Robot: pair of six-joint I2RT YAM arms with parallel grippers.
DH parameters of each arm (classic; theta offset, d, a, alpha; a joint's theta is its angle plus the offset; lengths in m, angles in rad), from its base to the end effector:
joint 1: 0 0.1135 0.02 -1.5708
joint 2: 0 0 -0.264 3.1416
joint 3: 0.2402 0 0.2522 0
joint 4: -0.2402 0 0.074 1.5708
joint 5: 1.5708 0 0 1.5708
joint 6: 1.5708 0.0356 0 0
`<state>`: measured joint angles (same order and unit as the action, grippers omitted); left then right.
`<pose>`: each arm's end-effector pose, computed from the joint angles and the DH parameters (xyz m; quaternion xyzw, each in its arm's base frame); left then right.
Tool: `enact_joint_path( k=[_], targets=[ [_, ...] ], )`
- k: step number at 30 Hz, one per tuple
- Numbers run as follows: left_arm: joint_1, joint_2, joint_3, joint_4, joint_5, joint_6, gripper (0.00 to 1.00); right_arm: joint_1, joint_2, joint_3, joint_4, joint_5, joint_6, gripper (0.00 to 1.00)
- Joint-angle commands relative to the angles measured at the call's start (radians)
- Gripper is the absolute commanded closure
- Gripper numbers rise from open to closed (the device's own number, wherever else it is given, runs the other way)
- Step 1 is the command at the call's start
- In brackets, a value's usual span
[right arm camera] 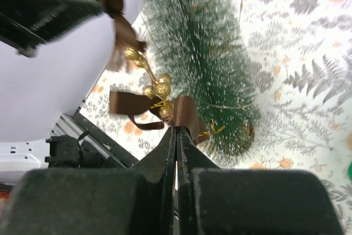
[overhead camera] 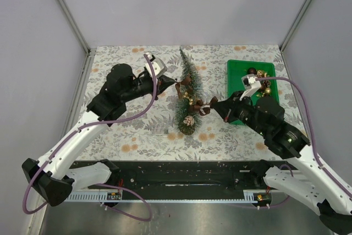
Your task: Decorate the small christmas tree
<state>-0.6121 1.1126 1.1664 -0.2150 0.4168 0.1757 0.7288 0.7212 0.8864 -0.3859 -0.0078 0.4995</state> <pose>0.1961 -0.1553 0.4063 0.4098 0.6367 -0.2911 0.5847 0.1195 0.1070 0.3633 -0.0917 0.7753 0.3626 0.5090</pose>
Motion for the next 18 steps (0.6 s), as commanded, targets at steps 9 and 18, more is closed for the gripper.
enact_joint_path(
  k=[9, 18],
  targets=[
    [0.046, -0.080, -0.040, 0.066, -0.009, -0.031, 1.00, 0.009, 0.056, 0.284, -0.071, 0.144, -0.209, 1.00],
    [0.078, -0.129, -0.059, 0.058, 0.004, -0.080, 1.00, 0.008, 0.234, 0.440, -0.019, 0.197, -0.364, 1.00]
  ],
)
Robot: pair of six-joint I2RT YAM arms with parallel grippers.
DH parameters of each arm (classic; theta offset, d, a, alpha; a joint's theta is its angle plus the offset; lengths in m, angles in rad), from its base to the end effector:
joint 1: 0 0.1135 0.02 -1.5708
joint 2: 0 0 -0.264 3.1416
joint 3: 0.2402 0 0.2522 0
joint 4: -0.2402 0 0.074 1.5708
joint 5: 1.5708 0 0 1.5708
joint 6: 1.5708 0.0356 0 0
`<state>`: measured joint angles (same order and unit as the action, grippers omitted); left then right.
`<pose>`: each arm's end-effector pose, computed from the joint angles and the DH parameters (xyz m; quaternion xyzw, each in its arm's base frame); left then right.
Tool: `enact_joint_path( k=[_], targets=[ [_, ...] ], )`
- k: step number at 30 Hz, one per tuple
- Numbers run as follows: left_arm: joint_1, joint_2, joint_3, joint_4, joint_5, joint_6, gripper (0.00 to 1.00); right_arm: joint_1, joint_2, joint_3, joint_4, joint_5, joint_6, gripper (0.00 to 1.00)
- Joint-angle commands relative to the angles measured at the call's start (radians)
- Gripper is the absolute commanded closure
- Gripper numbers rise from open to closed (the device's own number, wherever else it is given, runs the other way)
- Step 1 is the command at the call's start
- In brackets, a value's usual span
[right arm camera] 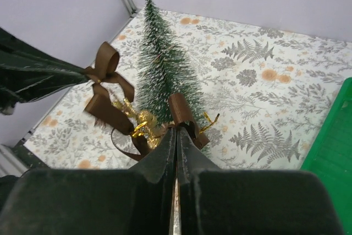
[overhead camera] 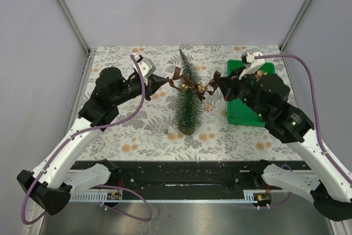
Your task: Decorate the small christmas tree
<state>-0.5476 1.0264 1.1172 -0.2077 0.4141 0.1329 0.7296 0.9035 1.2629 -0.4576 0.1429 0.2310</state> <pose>0.1869 -0.1308 0.4089 0.3728 0.6437 -0.2842 0.6048 0.1327 0.1119 0.4525 -0.1359 0.7280 0.2626 0.6185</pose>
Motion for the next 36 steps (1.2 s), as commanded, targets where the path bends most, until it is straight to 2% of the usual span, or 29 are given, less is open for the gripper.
enact_joint_path(
  k=[1, 8, 16, 25, 30, 32, 36],
  targets=[
    [0.015, -0.051, -0.014, 0.050, 0.009, -0.042, 1.00, 0.007, 0.070, 0.072, 0.060, 0.046, -0.101, 1.00],
    [0.023, -0.074, -0.045, 0.039, -0.008, -0.062, 1.00, 0.008, 0.166, 0.107, 0.117, 0.079, -0.148, 1.00],
    [0.025, -0.051, -0.060, -0.024, -0.146, -0.076, 1.00, 0.008, 0.221, 0.118, 0.169, 0.084, -0.164, 1.00],
    [0.025, 0.165, 0.018, -0.062, -0.146, -0.064, 0.99, 0.008, 0.279, 0.070, 0.209, 0.041, -0.147, 1.00],
    [0.023, 0.277, 0.046, -0.018, -0.092, -0.110, 0.93, 0.008, 0.302, 0.056, 0.208, 0.029, -0.144, 1.00],
    [0.023, 0.294, 0.038, 0.013, -0.063, -0.128, 0.86, 0.008, 0.307, 0.046, 0.208, 0.027, -0.140, 1.00],
    [0.025, 0.307, -0.005, 0.076, 0.046, -0.202, 0.47, 0.007, 0.328, 0.018, 0.208, 0.021, -0.137, 1.00]
  ],
)
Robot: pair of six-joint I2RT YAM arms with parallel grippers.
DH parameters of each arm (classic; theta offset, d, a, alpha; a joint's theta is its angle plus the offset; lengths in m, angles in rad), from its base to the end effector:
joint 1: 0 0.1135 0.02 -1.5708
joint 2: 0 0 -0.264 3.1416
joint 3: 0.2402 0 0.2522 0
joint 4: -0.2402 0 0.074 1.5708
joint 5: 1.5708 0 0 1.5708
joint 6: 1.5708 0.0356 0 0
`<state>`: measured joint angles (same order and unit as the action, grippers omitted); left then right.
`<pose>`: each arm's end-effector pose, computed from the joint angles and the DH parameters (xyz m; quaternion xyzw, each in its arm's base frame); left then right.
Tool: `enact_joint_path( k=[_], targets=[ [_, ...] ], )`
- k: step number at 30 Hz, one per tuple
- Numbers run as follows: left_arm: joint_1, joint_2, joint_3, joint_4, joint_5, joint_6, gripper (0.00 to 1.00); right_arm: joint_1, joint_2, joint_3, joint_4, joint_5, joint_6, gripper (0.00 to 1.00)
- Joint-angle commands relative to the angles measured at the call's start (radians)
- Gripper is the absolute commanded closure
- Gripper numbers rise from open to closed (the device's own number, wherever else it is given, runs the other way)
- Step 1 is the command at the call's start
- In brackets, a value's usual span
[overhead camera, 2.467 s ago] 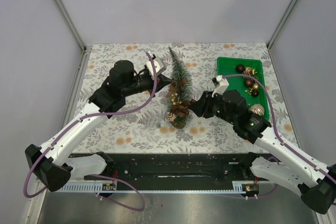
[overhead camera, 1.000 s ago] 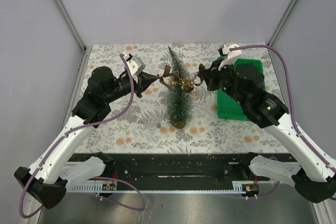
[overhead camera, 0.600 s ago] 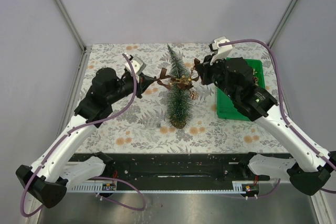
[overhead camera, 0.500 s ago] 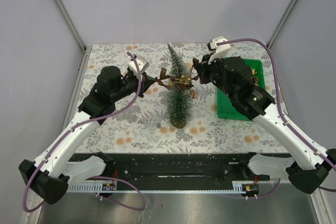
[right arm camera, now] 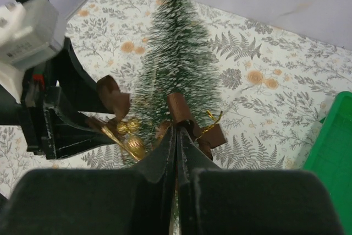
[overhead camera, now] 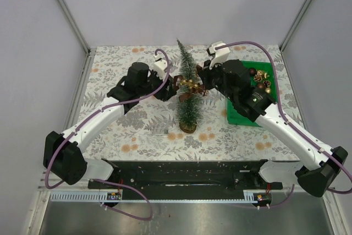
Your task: Decorate the small christmas tree
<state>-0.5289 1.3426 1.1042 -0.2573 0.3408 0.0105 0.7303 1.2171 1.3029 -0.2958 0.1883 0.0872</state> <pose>0.2591 -0.1652 0.3200 0.3092 0.7928 -0.2701 0.4504 0.2086 0.1779 0.4192 -0.1885 0.7529 0.1819 0.6038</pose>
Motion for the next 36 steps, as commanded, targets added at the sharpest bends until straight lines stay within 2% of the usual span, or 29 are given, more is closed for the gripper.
enact_joint_path(
  k=[1, 2, 5, 9, 12, 18, 21, 28, 33, 36],
  targets=[
    [0.004, -0.011, -0.010, 0.147, 0.148, -0.098, 0.25, 0.006, 0.021, -0.036, 0.050, -0.032, 0.014, 1.00],
    [0.004, -0.013, -0.018, 0.161, 0.180, -0.112, 0.02, 0.006, 0.022, -0.045, 0.056, -0.041, 0.014, 1.00],
    [0.004, -0.013, -0.038, 0.194, 0.251, -0.130, 0.01, 0.004, 0.033, -0.063, 0.066, -0.056, 0.032, 1.00],
    [0.000, -0.011, -0.053, 0.205, 0.242, -0.130, 0.01, 0.003, 0.036, -0.096, 0.078, -0.053, 0.065, 1.00],
    [0.000, -0.037, -0.082, 0.211, 0.237, -0.126, 0.01, 0.001, 0.006, -0.123, 0.083, -0.023, 0.075, 0.94],
    [-0.006, -0.076, -0.096, 0.138, 0.120, -0.087, 0.01, -0.003, -0.070, -0.159, 0.126, 0.080, 0.074, 0.89],
    [-0.006, -0.074, -0.063, 0.090, 0.049, -0.080, 0.01, -0.035, 0.010, -0.110, 0.132, 0.076, 0.063, 0.89],
    [-0.005, -0.065, 0.011, 0.009, 0.024, -0.037, 0.01, -0.209, 0.286, 0.045, 0.208, -0.117, 0.123, 0.95],
    [0.001, -0.060, 0.020, 0.006, 0.027, -0.017, 0.01, -0.227, 0.404, 0.197, 0.208, -0.228, 0.103, 0.97],
    [0.009, -0.059, 0.025, 0.009, 0.035, 0.009, 0.02, -0.227, 0.423, 0.251, 0.204, -0.263, 0.101, 1.00]
  ],
)
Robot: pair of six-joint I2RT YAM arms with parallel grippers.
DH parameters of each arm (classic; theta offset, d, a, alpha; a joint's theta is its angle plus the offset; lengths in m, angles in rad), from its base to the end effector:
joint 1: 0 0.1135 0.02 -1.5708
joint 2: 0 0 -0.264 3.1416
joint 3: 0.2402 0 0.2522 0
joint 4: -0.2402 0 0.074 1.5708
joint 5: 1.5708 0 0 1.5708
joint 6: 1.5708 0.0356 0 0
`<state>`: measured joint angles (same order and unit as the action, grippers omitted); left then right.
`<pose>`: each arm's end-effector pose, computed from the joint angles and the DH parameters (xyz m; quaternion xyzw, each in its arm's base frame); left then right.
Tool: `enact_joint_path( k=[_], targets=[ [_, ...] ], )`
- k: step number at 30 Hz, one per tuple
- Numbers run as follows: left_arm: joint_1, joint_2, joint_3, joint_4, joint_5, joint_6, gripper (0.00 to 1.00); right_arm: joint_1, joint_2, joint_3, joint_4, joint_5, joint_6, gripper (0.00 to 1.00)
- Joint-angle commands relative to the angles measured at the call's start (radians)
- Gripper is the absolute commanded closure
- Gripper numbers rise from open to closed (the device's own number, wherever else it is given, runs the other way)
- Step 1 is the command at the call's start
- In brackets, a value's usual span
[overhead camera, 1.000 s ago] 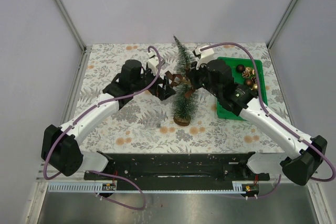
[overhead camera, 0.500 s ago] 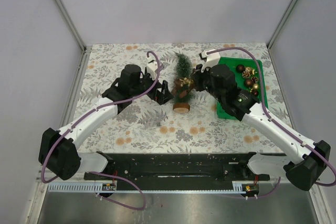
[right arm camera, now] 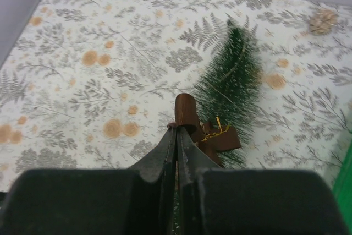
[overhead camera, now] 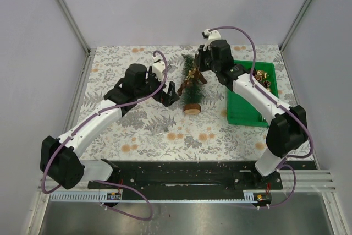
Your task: Decorate the small christmas tree
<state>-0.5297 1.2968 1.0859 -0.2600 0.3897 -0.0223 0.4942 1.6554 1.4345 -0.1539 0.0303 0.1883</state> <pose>0.2486 -0.1612 0.3265 0.3079 0.7842 -0.2986 0.4484 0.3495 0.1871 0.3413 -0.1175 0.8180 0.1766 0.5347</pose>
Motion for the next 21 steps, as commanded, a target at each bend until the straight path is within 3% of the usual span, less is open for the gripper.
enact_joint_path(
  k=[1, 9, 21],
  targets=[
    [0.011, -0.014, 0.048, 0.013, -0.008, 0.048, 0.03, 0.009, -0.020, 0.130, 0.068, -0.112, -0.001, 1.00],
    [0.019, 0.012, 0.118, 0.051, 0.003, 0.025, 0.08, 0.009, -0.017, 0.253, 0.071, -0.119, -0.015, 1.00],
    [0.019, 0.013, 0.123, 0.070, -0.003, 0.036, 0.05, -0.042, 0.253, 0.445, -0.024, -0.084, 0.010, 1.00]
  ],
)
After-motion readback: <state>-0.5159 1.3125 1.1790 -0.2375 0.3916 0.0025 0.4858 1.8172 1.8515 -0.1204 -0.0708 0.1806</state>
